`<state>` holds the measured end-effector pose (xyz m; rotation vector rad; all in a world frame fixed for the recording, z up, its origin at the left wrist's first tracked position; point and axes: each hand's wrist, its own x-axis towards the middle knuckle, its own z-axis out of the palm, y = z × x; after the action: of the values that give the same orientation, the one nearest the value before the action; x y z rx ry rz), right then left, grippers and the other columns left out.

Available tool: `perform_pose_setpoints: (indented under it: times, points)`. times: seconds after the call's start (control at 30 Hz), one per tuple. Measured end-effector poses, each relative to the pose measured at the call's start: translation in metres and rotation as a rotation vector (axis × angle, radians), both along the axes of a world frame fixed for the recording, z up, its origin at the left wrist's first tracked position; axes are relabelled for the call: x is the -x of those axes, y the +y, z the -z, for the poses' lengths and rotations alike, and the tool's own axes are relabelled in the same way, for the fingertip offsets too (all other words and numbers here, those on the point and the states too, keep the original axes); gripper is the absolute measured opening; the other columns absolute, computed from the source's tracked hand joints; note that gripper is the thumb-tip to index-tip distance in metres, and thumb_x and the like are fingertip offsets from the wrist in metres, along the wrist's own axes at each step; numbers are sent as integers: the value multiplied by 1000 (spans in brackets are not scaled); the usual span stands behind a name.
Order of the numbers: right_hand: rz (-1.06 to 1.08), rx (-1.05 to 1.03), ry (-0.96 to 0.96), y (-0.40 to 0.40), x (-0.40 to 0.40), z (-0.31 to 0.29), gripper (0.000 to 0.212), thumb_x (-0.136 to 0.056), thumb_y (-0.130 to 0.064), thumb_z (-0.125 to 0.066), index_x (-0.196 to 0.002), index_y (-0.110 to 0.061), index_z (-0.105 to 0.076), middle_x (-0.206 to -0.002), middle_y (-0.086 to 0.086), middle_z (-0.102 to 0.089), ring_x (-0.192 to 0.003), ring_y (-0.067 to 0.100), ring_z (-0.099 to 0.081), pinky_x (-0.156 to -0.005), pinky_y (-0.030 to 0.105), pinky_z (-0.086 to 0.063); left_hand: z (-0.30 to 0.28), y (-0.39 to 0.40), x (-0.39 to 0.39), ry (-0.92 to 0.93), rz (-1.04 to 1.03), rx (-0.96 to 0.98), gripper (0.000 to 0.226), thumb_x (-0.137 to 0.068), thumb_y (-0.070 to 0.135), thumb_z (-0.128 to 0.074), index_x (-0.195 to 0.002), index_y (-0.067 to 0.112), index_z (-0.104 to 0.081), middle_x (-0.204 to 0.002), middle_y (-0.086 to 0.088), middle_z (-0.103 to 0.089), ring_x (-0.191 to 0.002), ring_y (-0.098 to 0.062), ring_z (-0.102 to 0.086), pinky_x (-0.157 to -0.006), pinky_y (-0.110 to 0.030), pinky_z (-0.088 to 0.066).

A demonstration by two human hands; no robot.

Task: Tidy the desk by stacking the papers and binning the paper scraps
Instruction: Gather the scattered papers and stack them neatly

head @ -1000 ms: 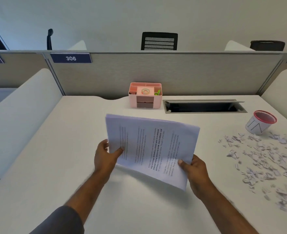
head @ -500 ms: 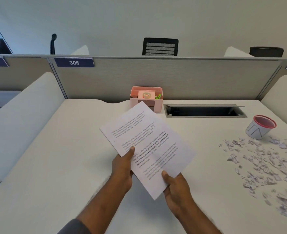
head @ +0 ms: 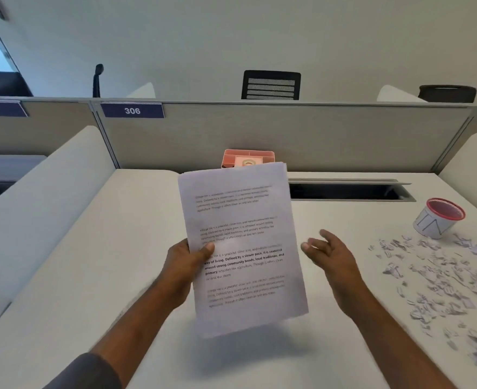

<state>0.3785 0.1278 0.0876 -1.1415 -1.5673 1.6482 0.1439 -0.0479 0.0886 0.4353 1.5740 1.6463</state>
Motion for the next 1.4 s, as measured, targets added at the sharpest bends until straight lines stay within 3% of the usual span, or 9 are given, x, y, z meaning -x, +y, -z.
perform_pose_setpoints:
  times: [0.07, 0.13, 0.23, 0.33, 0.53, 0.77, 0.97, 1.2, 1.4]
  points:
    - [-188, 45, 0, 0, 12, -14, 67, -70, -47, -79, -126, -25, -50, -118, -5, -68, -105, 14, -67, -88, 32, -50, -5, -1, 2, 18, 87, -18, 29, -91, 10, -67, -119, 2, -67, -110, -21, -74, -100, -43, -71, -89, -59, -56]
    - [-315, 65, 75, -4, 21, -20, 45, -81, -37, -75, -120, -19, -60, -113, 0, -73, -100, 22, -71, -75, 31, -58, -10, 0, 2, 52, 136, -27, 28, -90, 11, -68, -117, 2, -68, -110, -20, -74, -100, -42, -71, -87, -55, -58]
    - [-215, 59, 189, -14, 30, -22, 23, -89, -16, -67, -112, -14, -67, -107, 7, -75, -94, 27, -73, -71, 34, -61, -15, 4, 0, 120, 107, -49, 20, -92, 9, -68, -111, 7, -71, -106, -14, -76, -96, -35, -74, -80, -45, -62]
    - [-104, -144, 180, -26, 40, -24, 14, -92, -12, -63, -101, -20, -69, -97, 0, -76, -85, 22, -73, -69, 33, -61, -17, 9, -4, 223, -6, -91, 13, -93, 11, -68, -104, 14, -74, -100, -5, -78, -91, -29, -75, -76, -40, -63]
    - [6, -438, 270, -43, 51, -23, 20, -95, -12, -59, -93, -30, -68, -87, -9, -72, -76, 8, -64, -63, 19, -52, -15, 13, -8, 381, -130, -246, 24, -94, 13, -66, -89, 34, -77, -96, 8, -77, -80, -8, -69, -70, -29, -59]
    - [-25, -286, 15, -55, 41, 51, 18, -93, -4, -59, -107, -13, -68, -99, -5, -73, -89, 4, -68, -74, 24, -52, 55, -7, -9, 305, 1, -40, 21, -89, 15, -75, -93, 35, -79, -101, 8, -78, -92, -15, -75, -71, -23, -59]
    - [-49, -244, -104, -55, 35, 77, 23, -94, -5, -57, -103, -24, -65, -101, -8, -72, -92, 10, -66, -72, 19, -52, 87, -9, -9, 348, 7, 67, 32, -94, 9, -68, -98, 40, -73, -99, 23, -75, -89, -1, -71, -69, -14, -55]
    - [-32, -251, -212, -52, 33, 87, 21, -92, -1, -57, -100, -17, -68, -94, -6, -72, -88, 19, -66, -72, 25, -49, 93, -4, -6, 393, -17, 154, 23, -94, 15, -69, -97, 38, -72, -94, 21, -75, -91, -7, -71, -78, -24, -57]
    - [-73, -88, 4, -43, 49, 44, 22, -90, -1, -64, -101, -19, -68, -95, -9, -76, -86, 12, -73, -71, 22, -57, 54, -6, 35, 302, 69, 133, 11, -90, 14, -74, -100, 18, -76, -97, 3, -79, -90, -17, -75, -80, -32, -60]
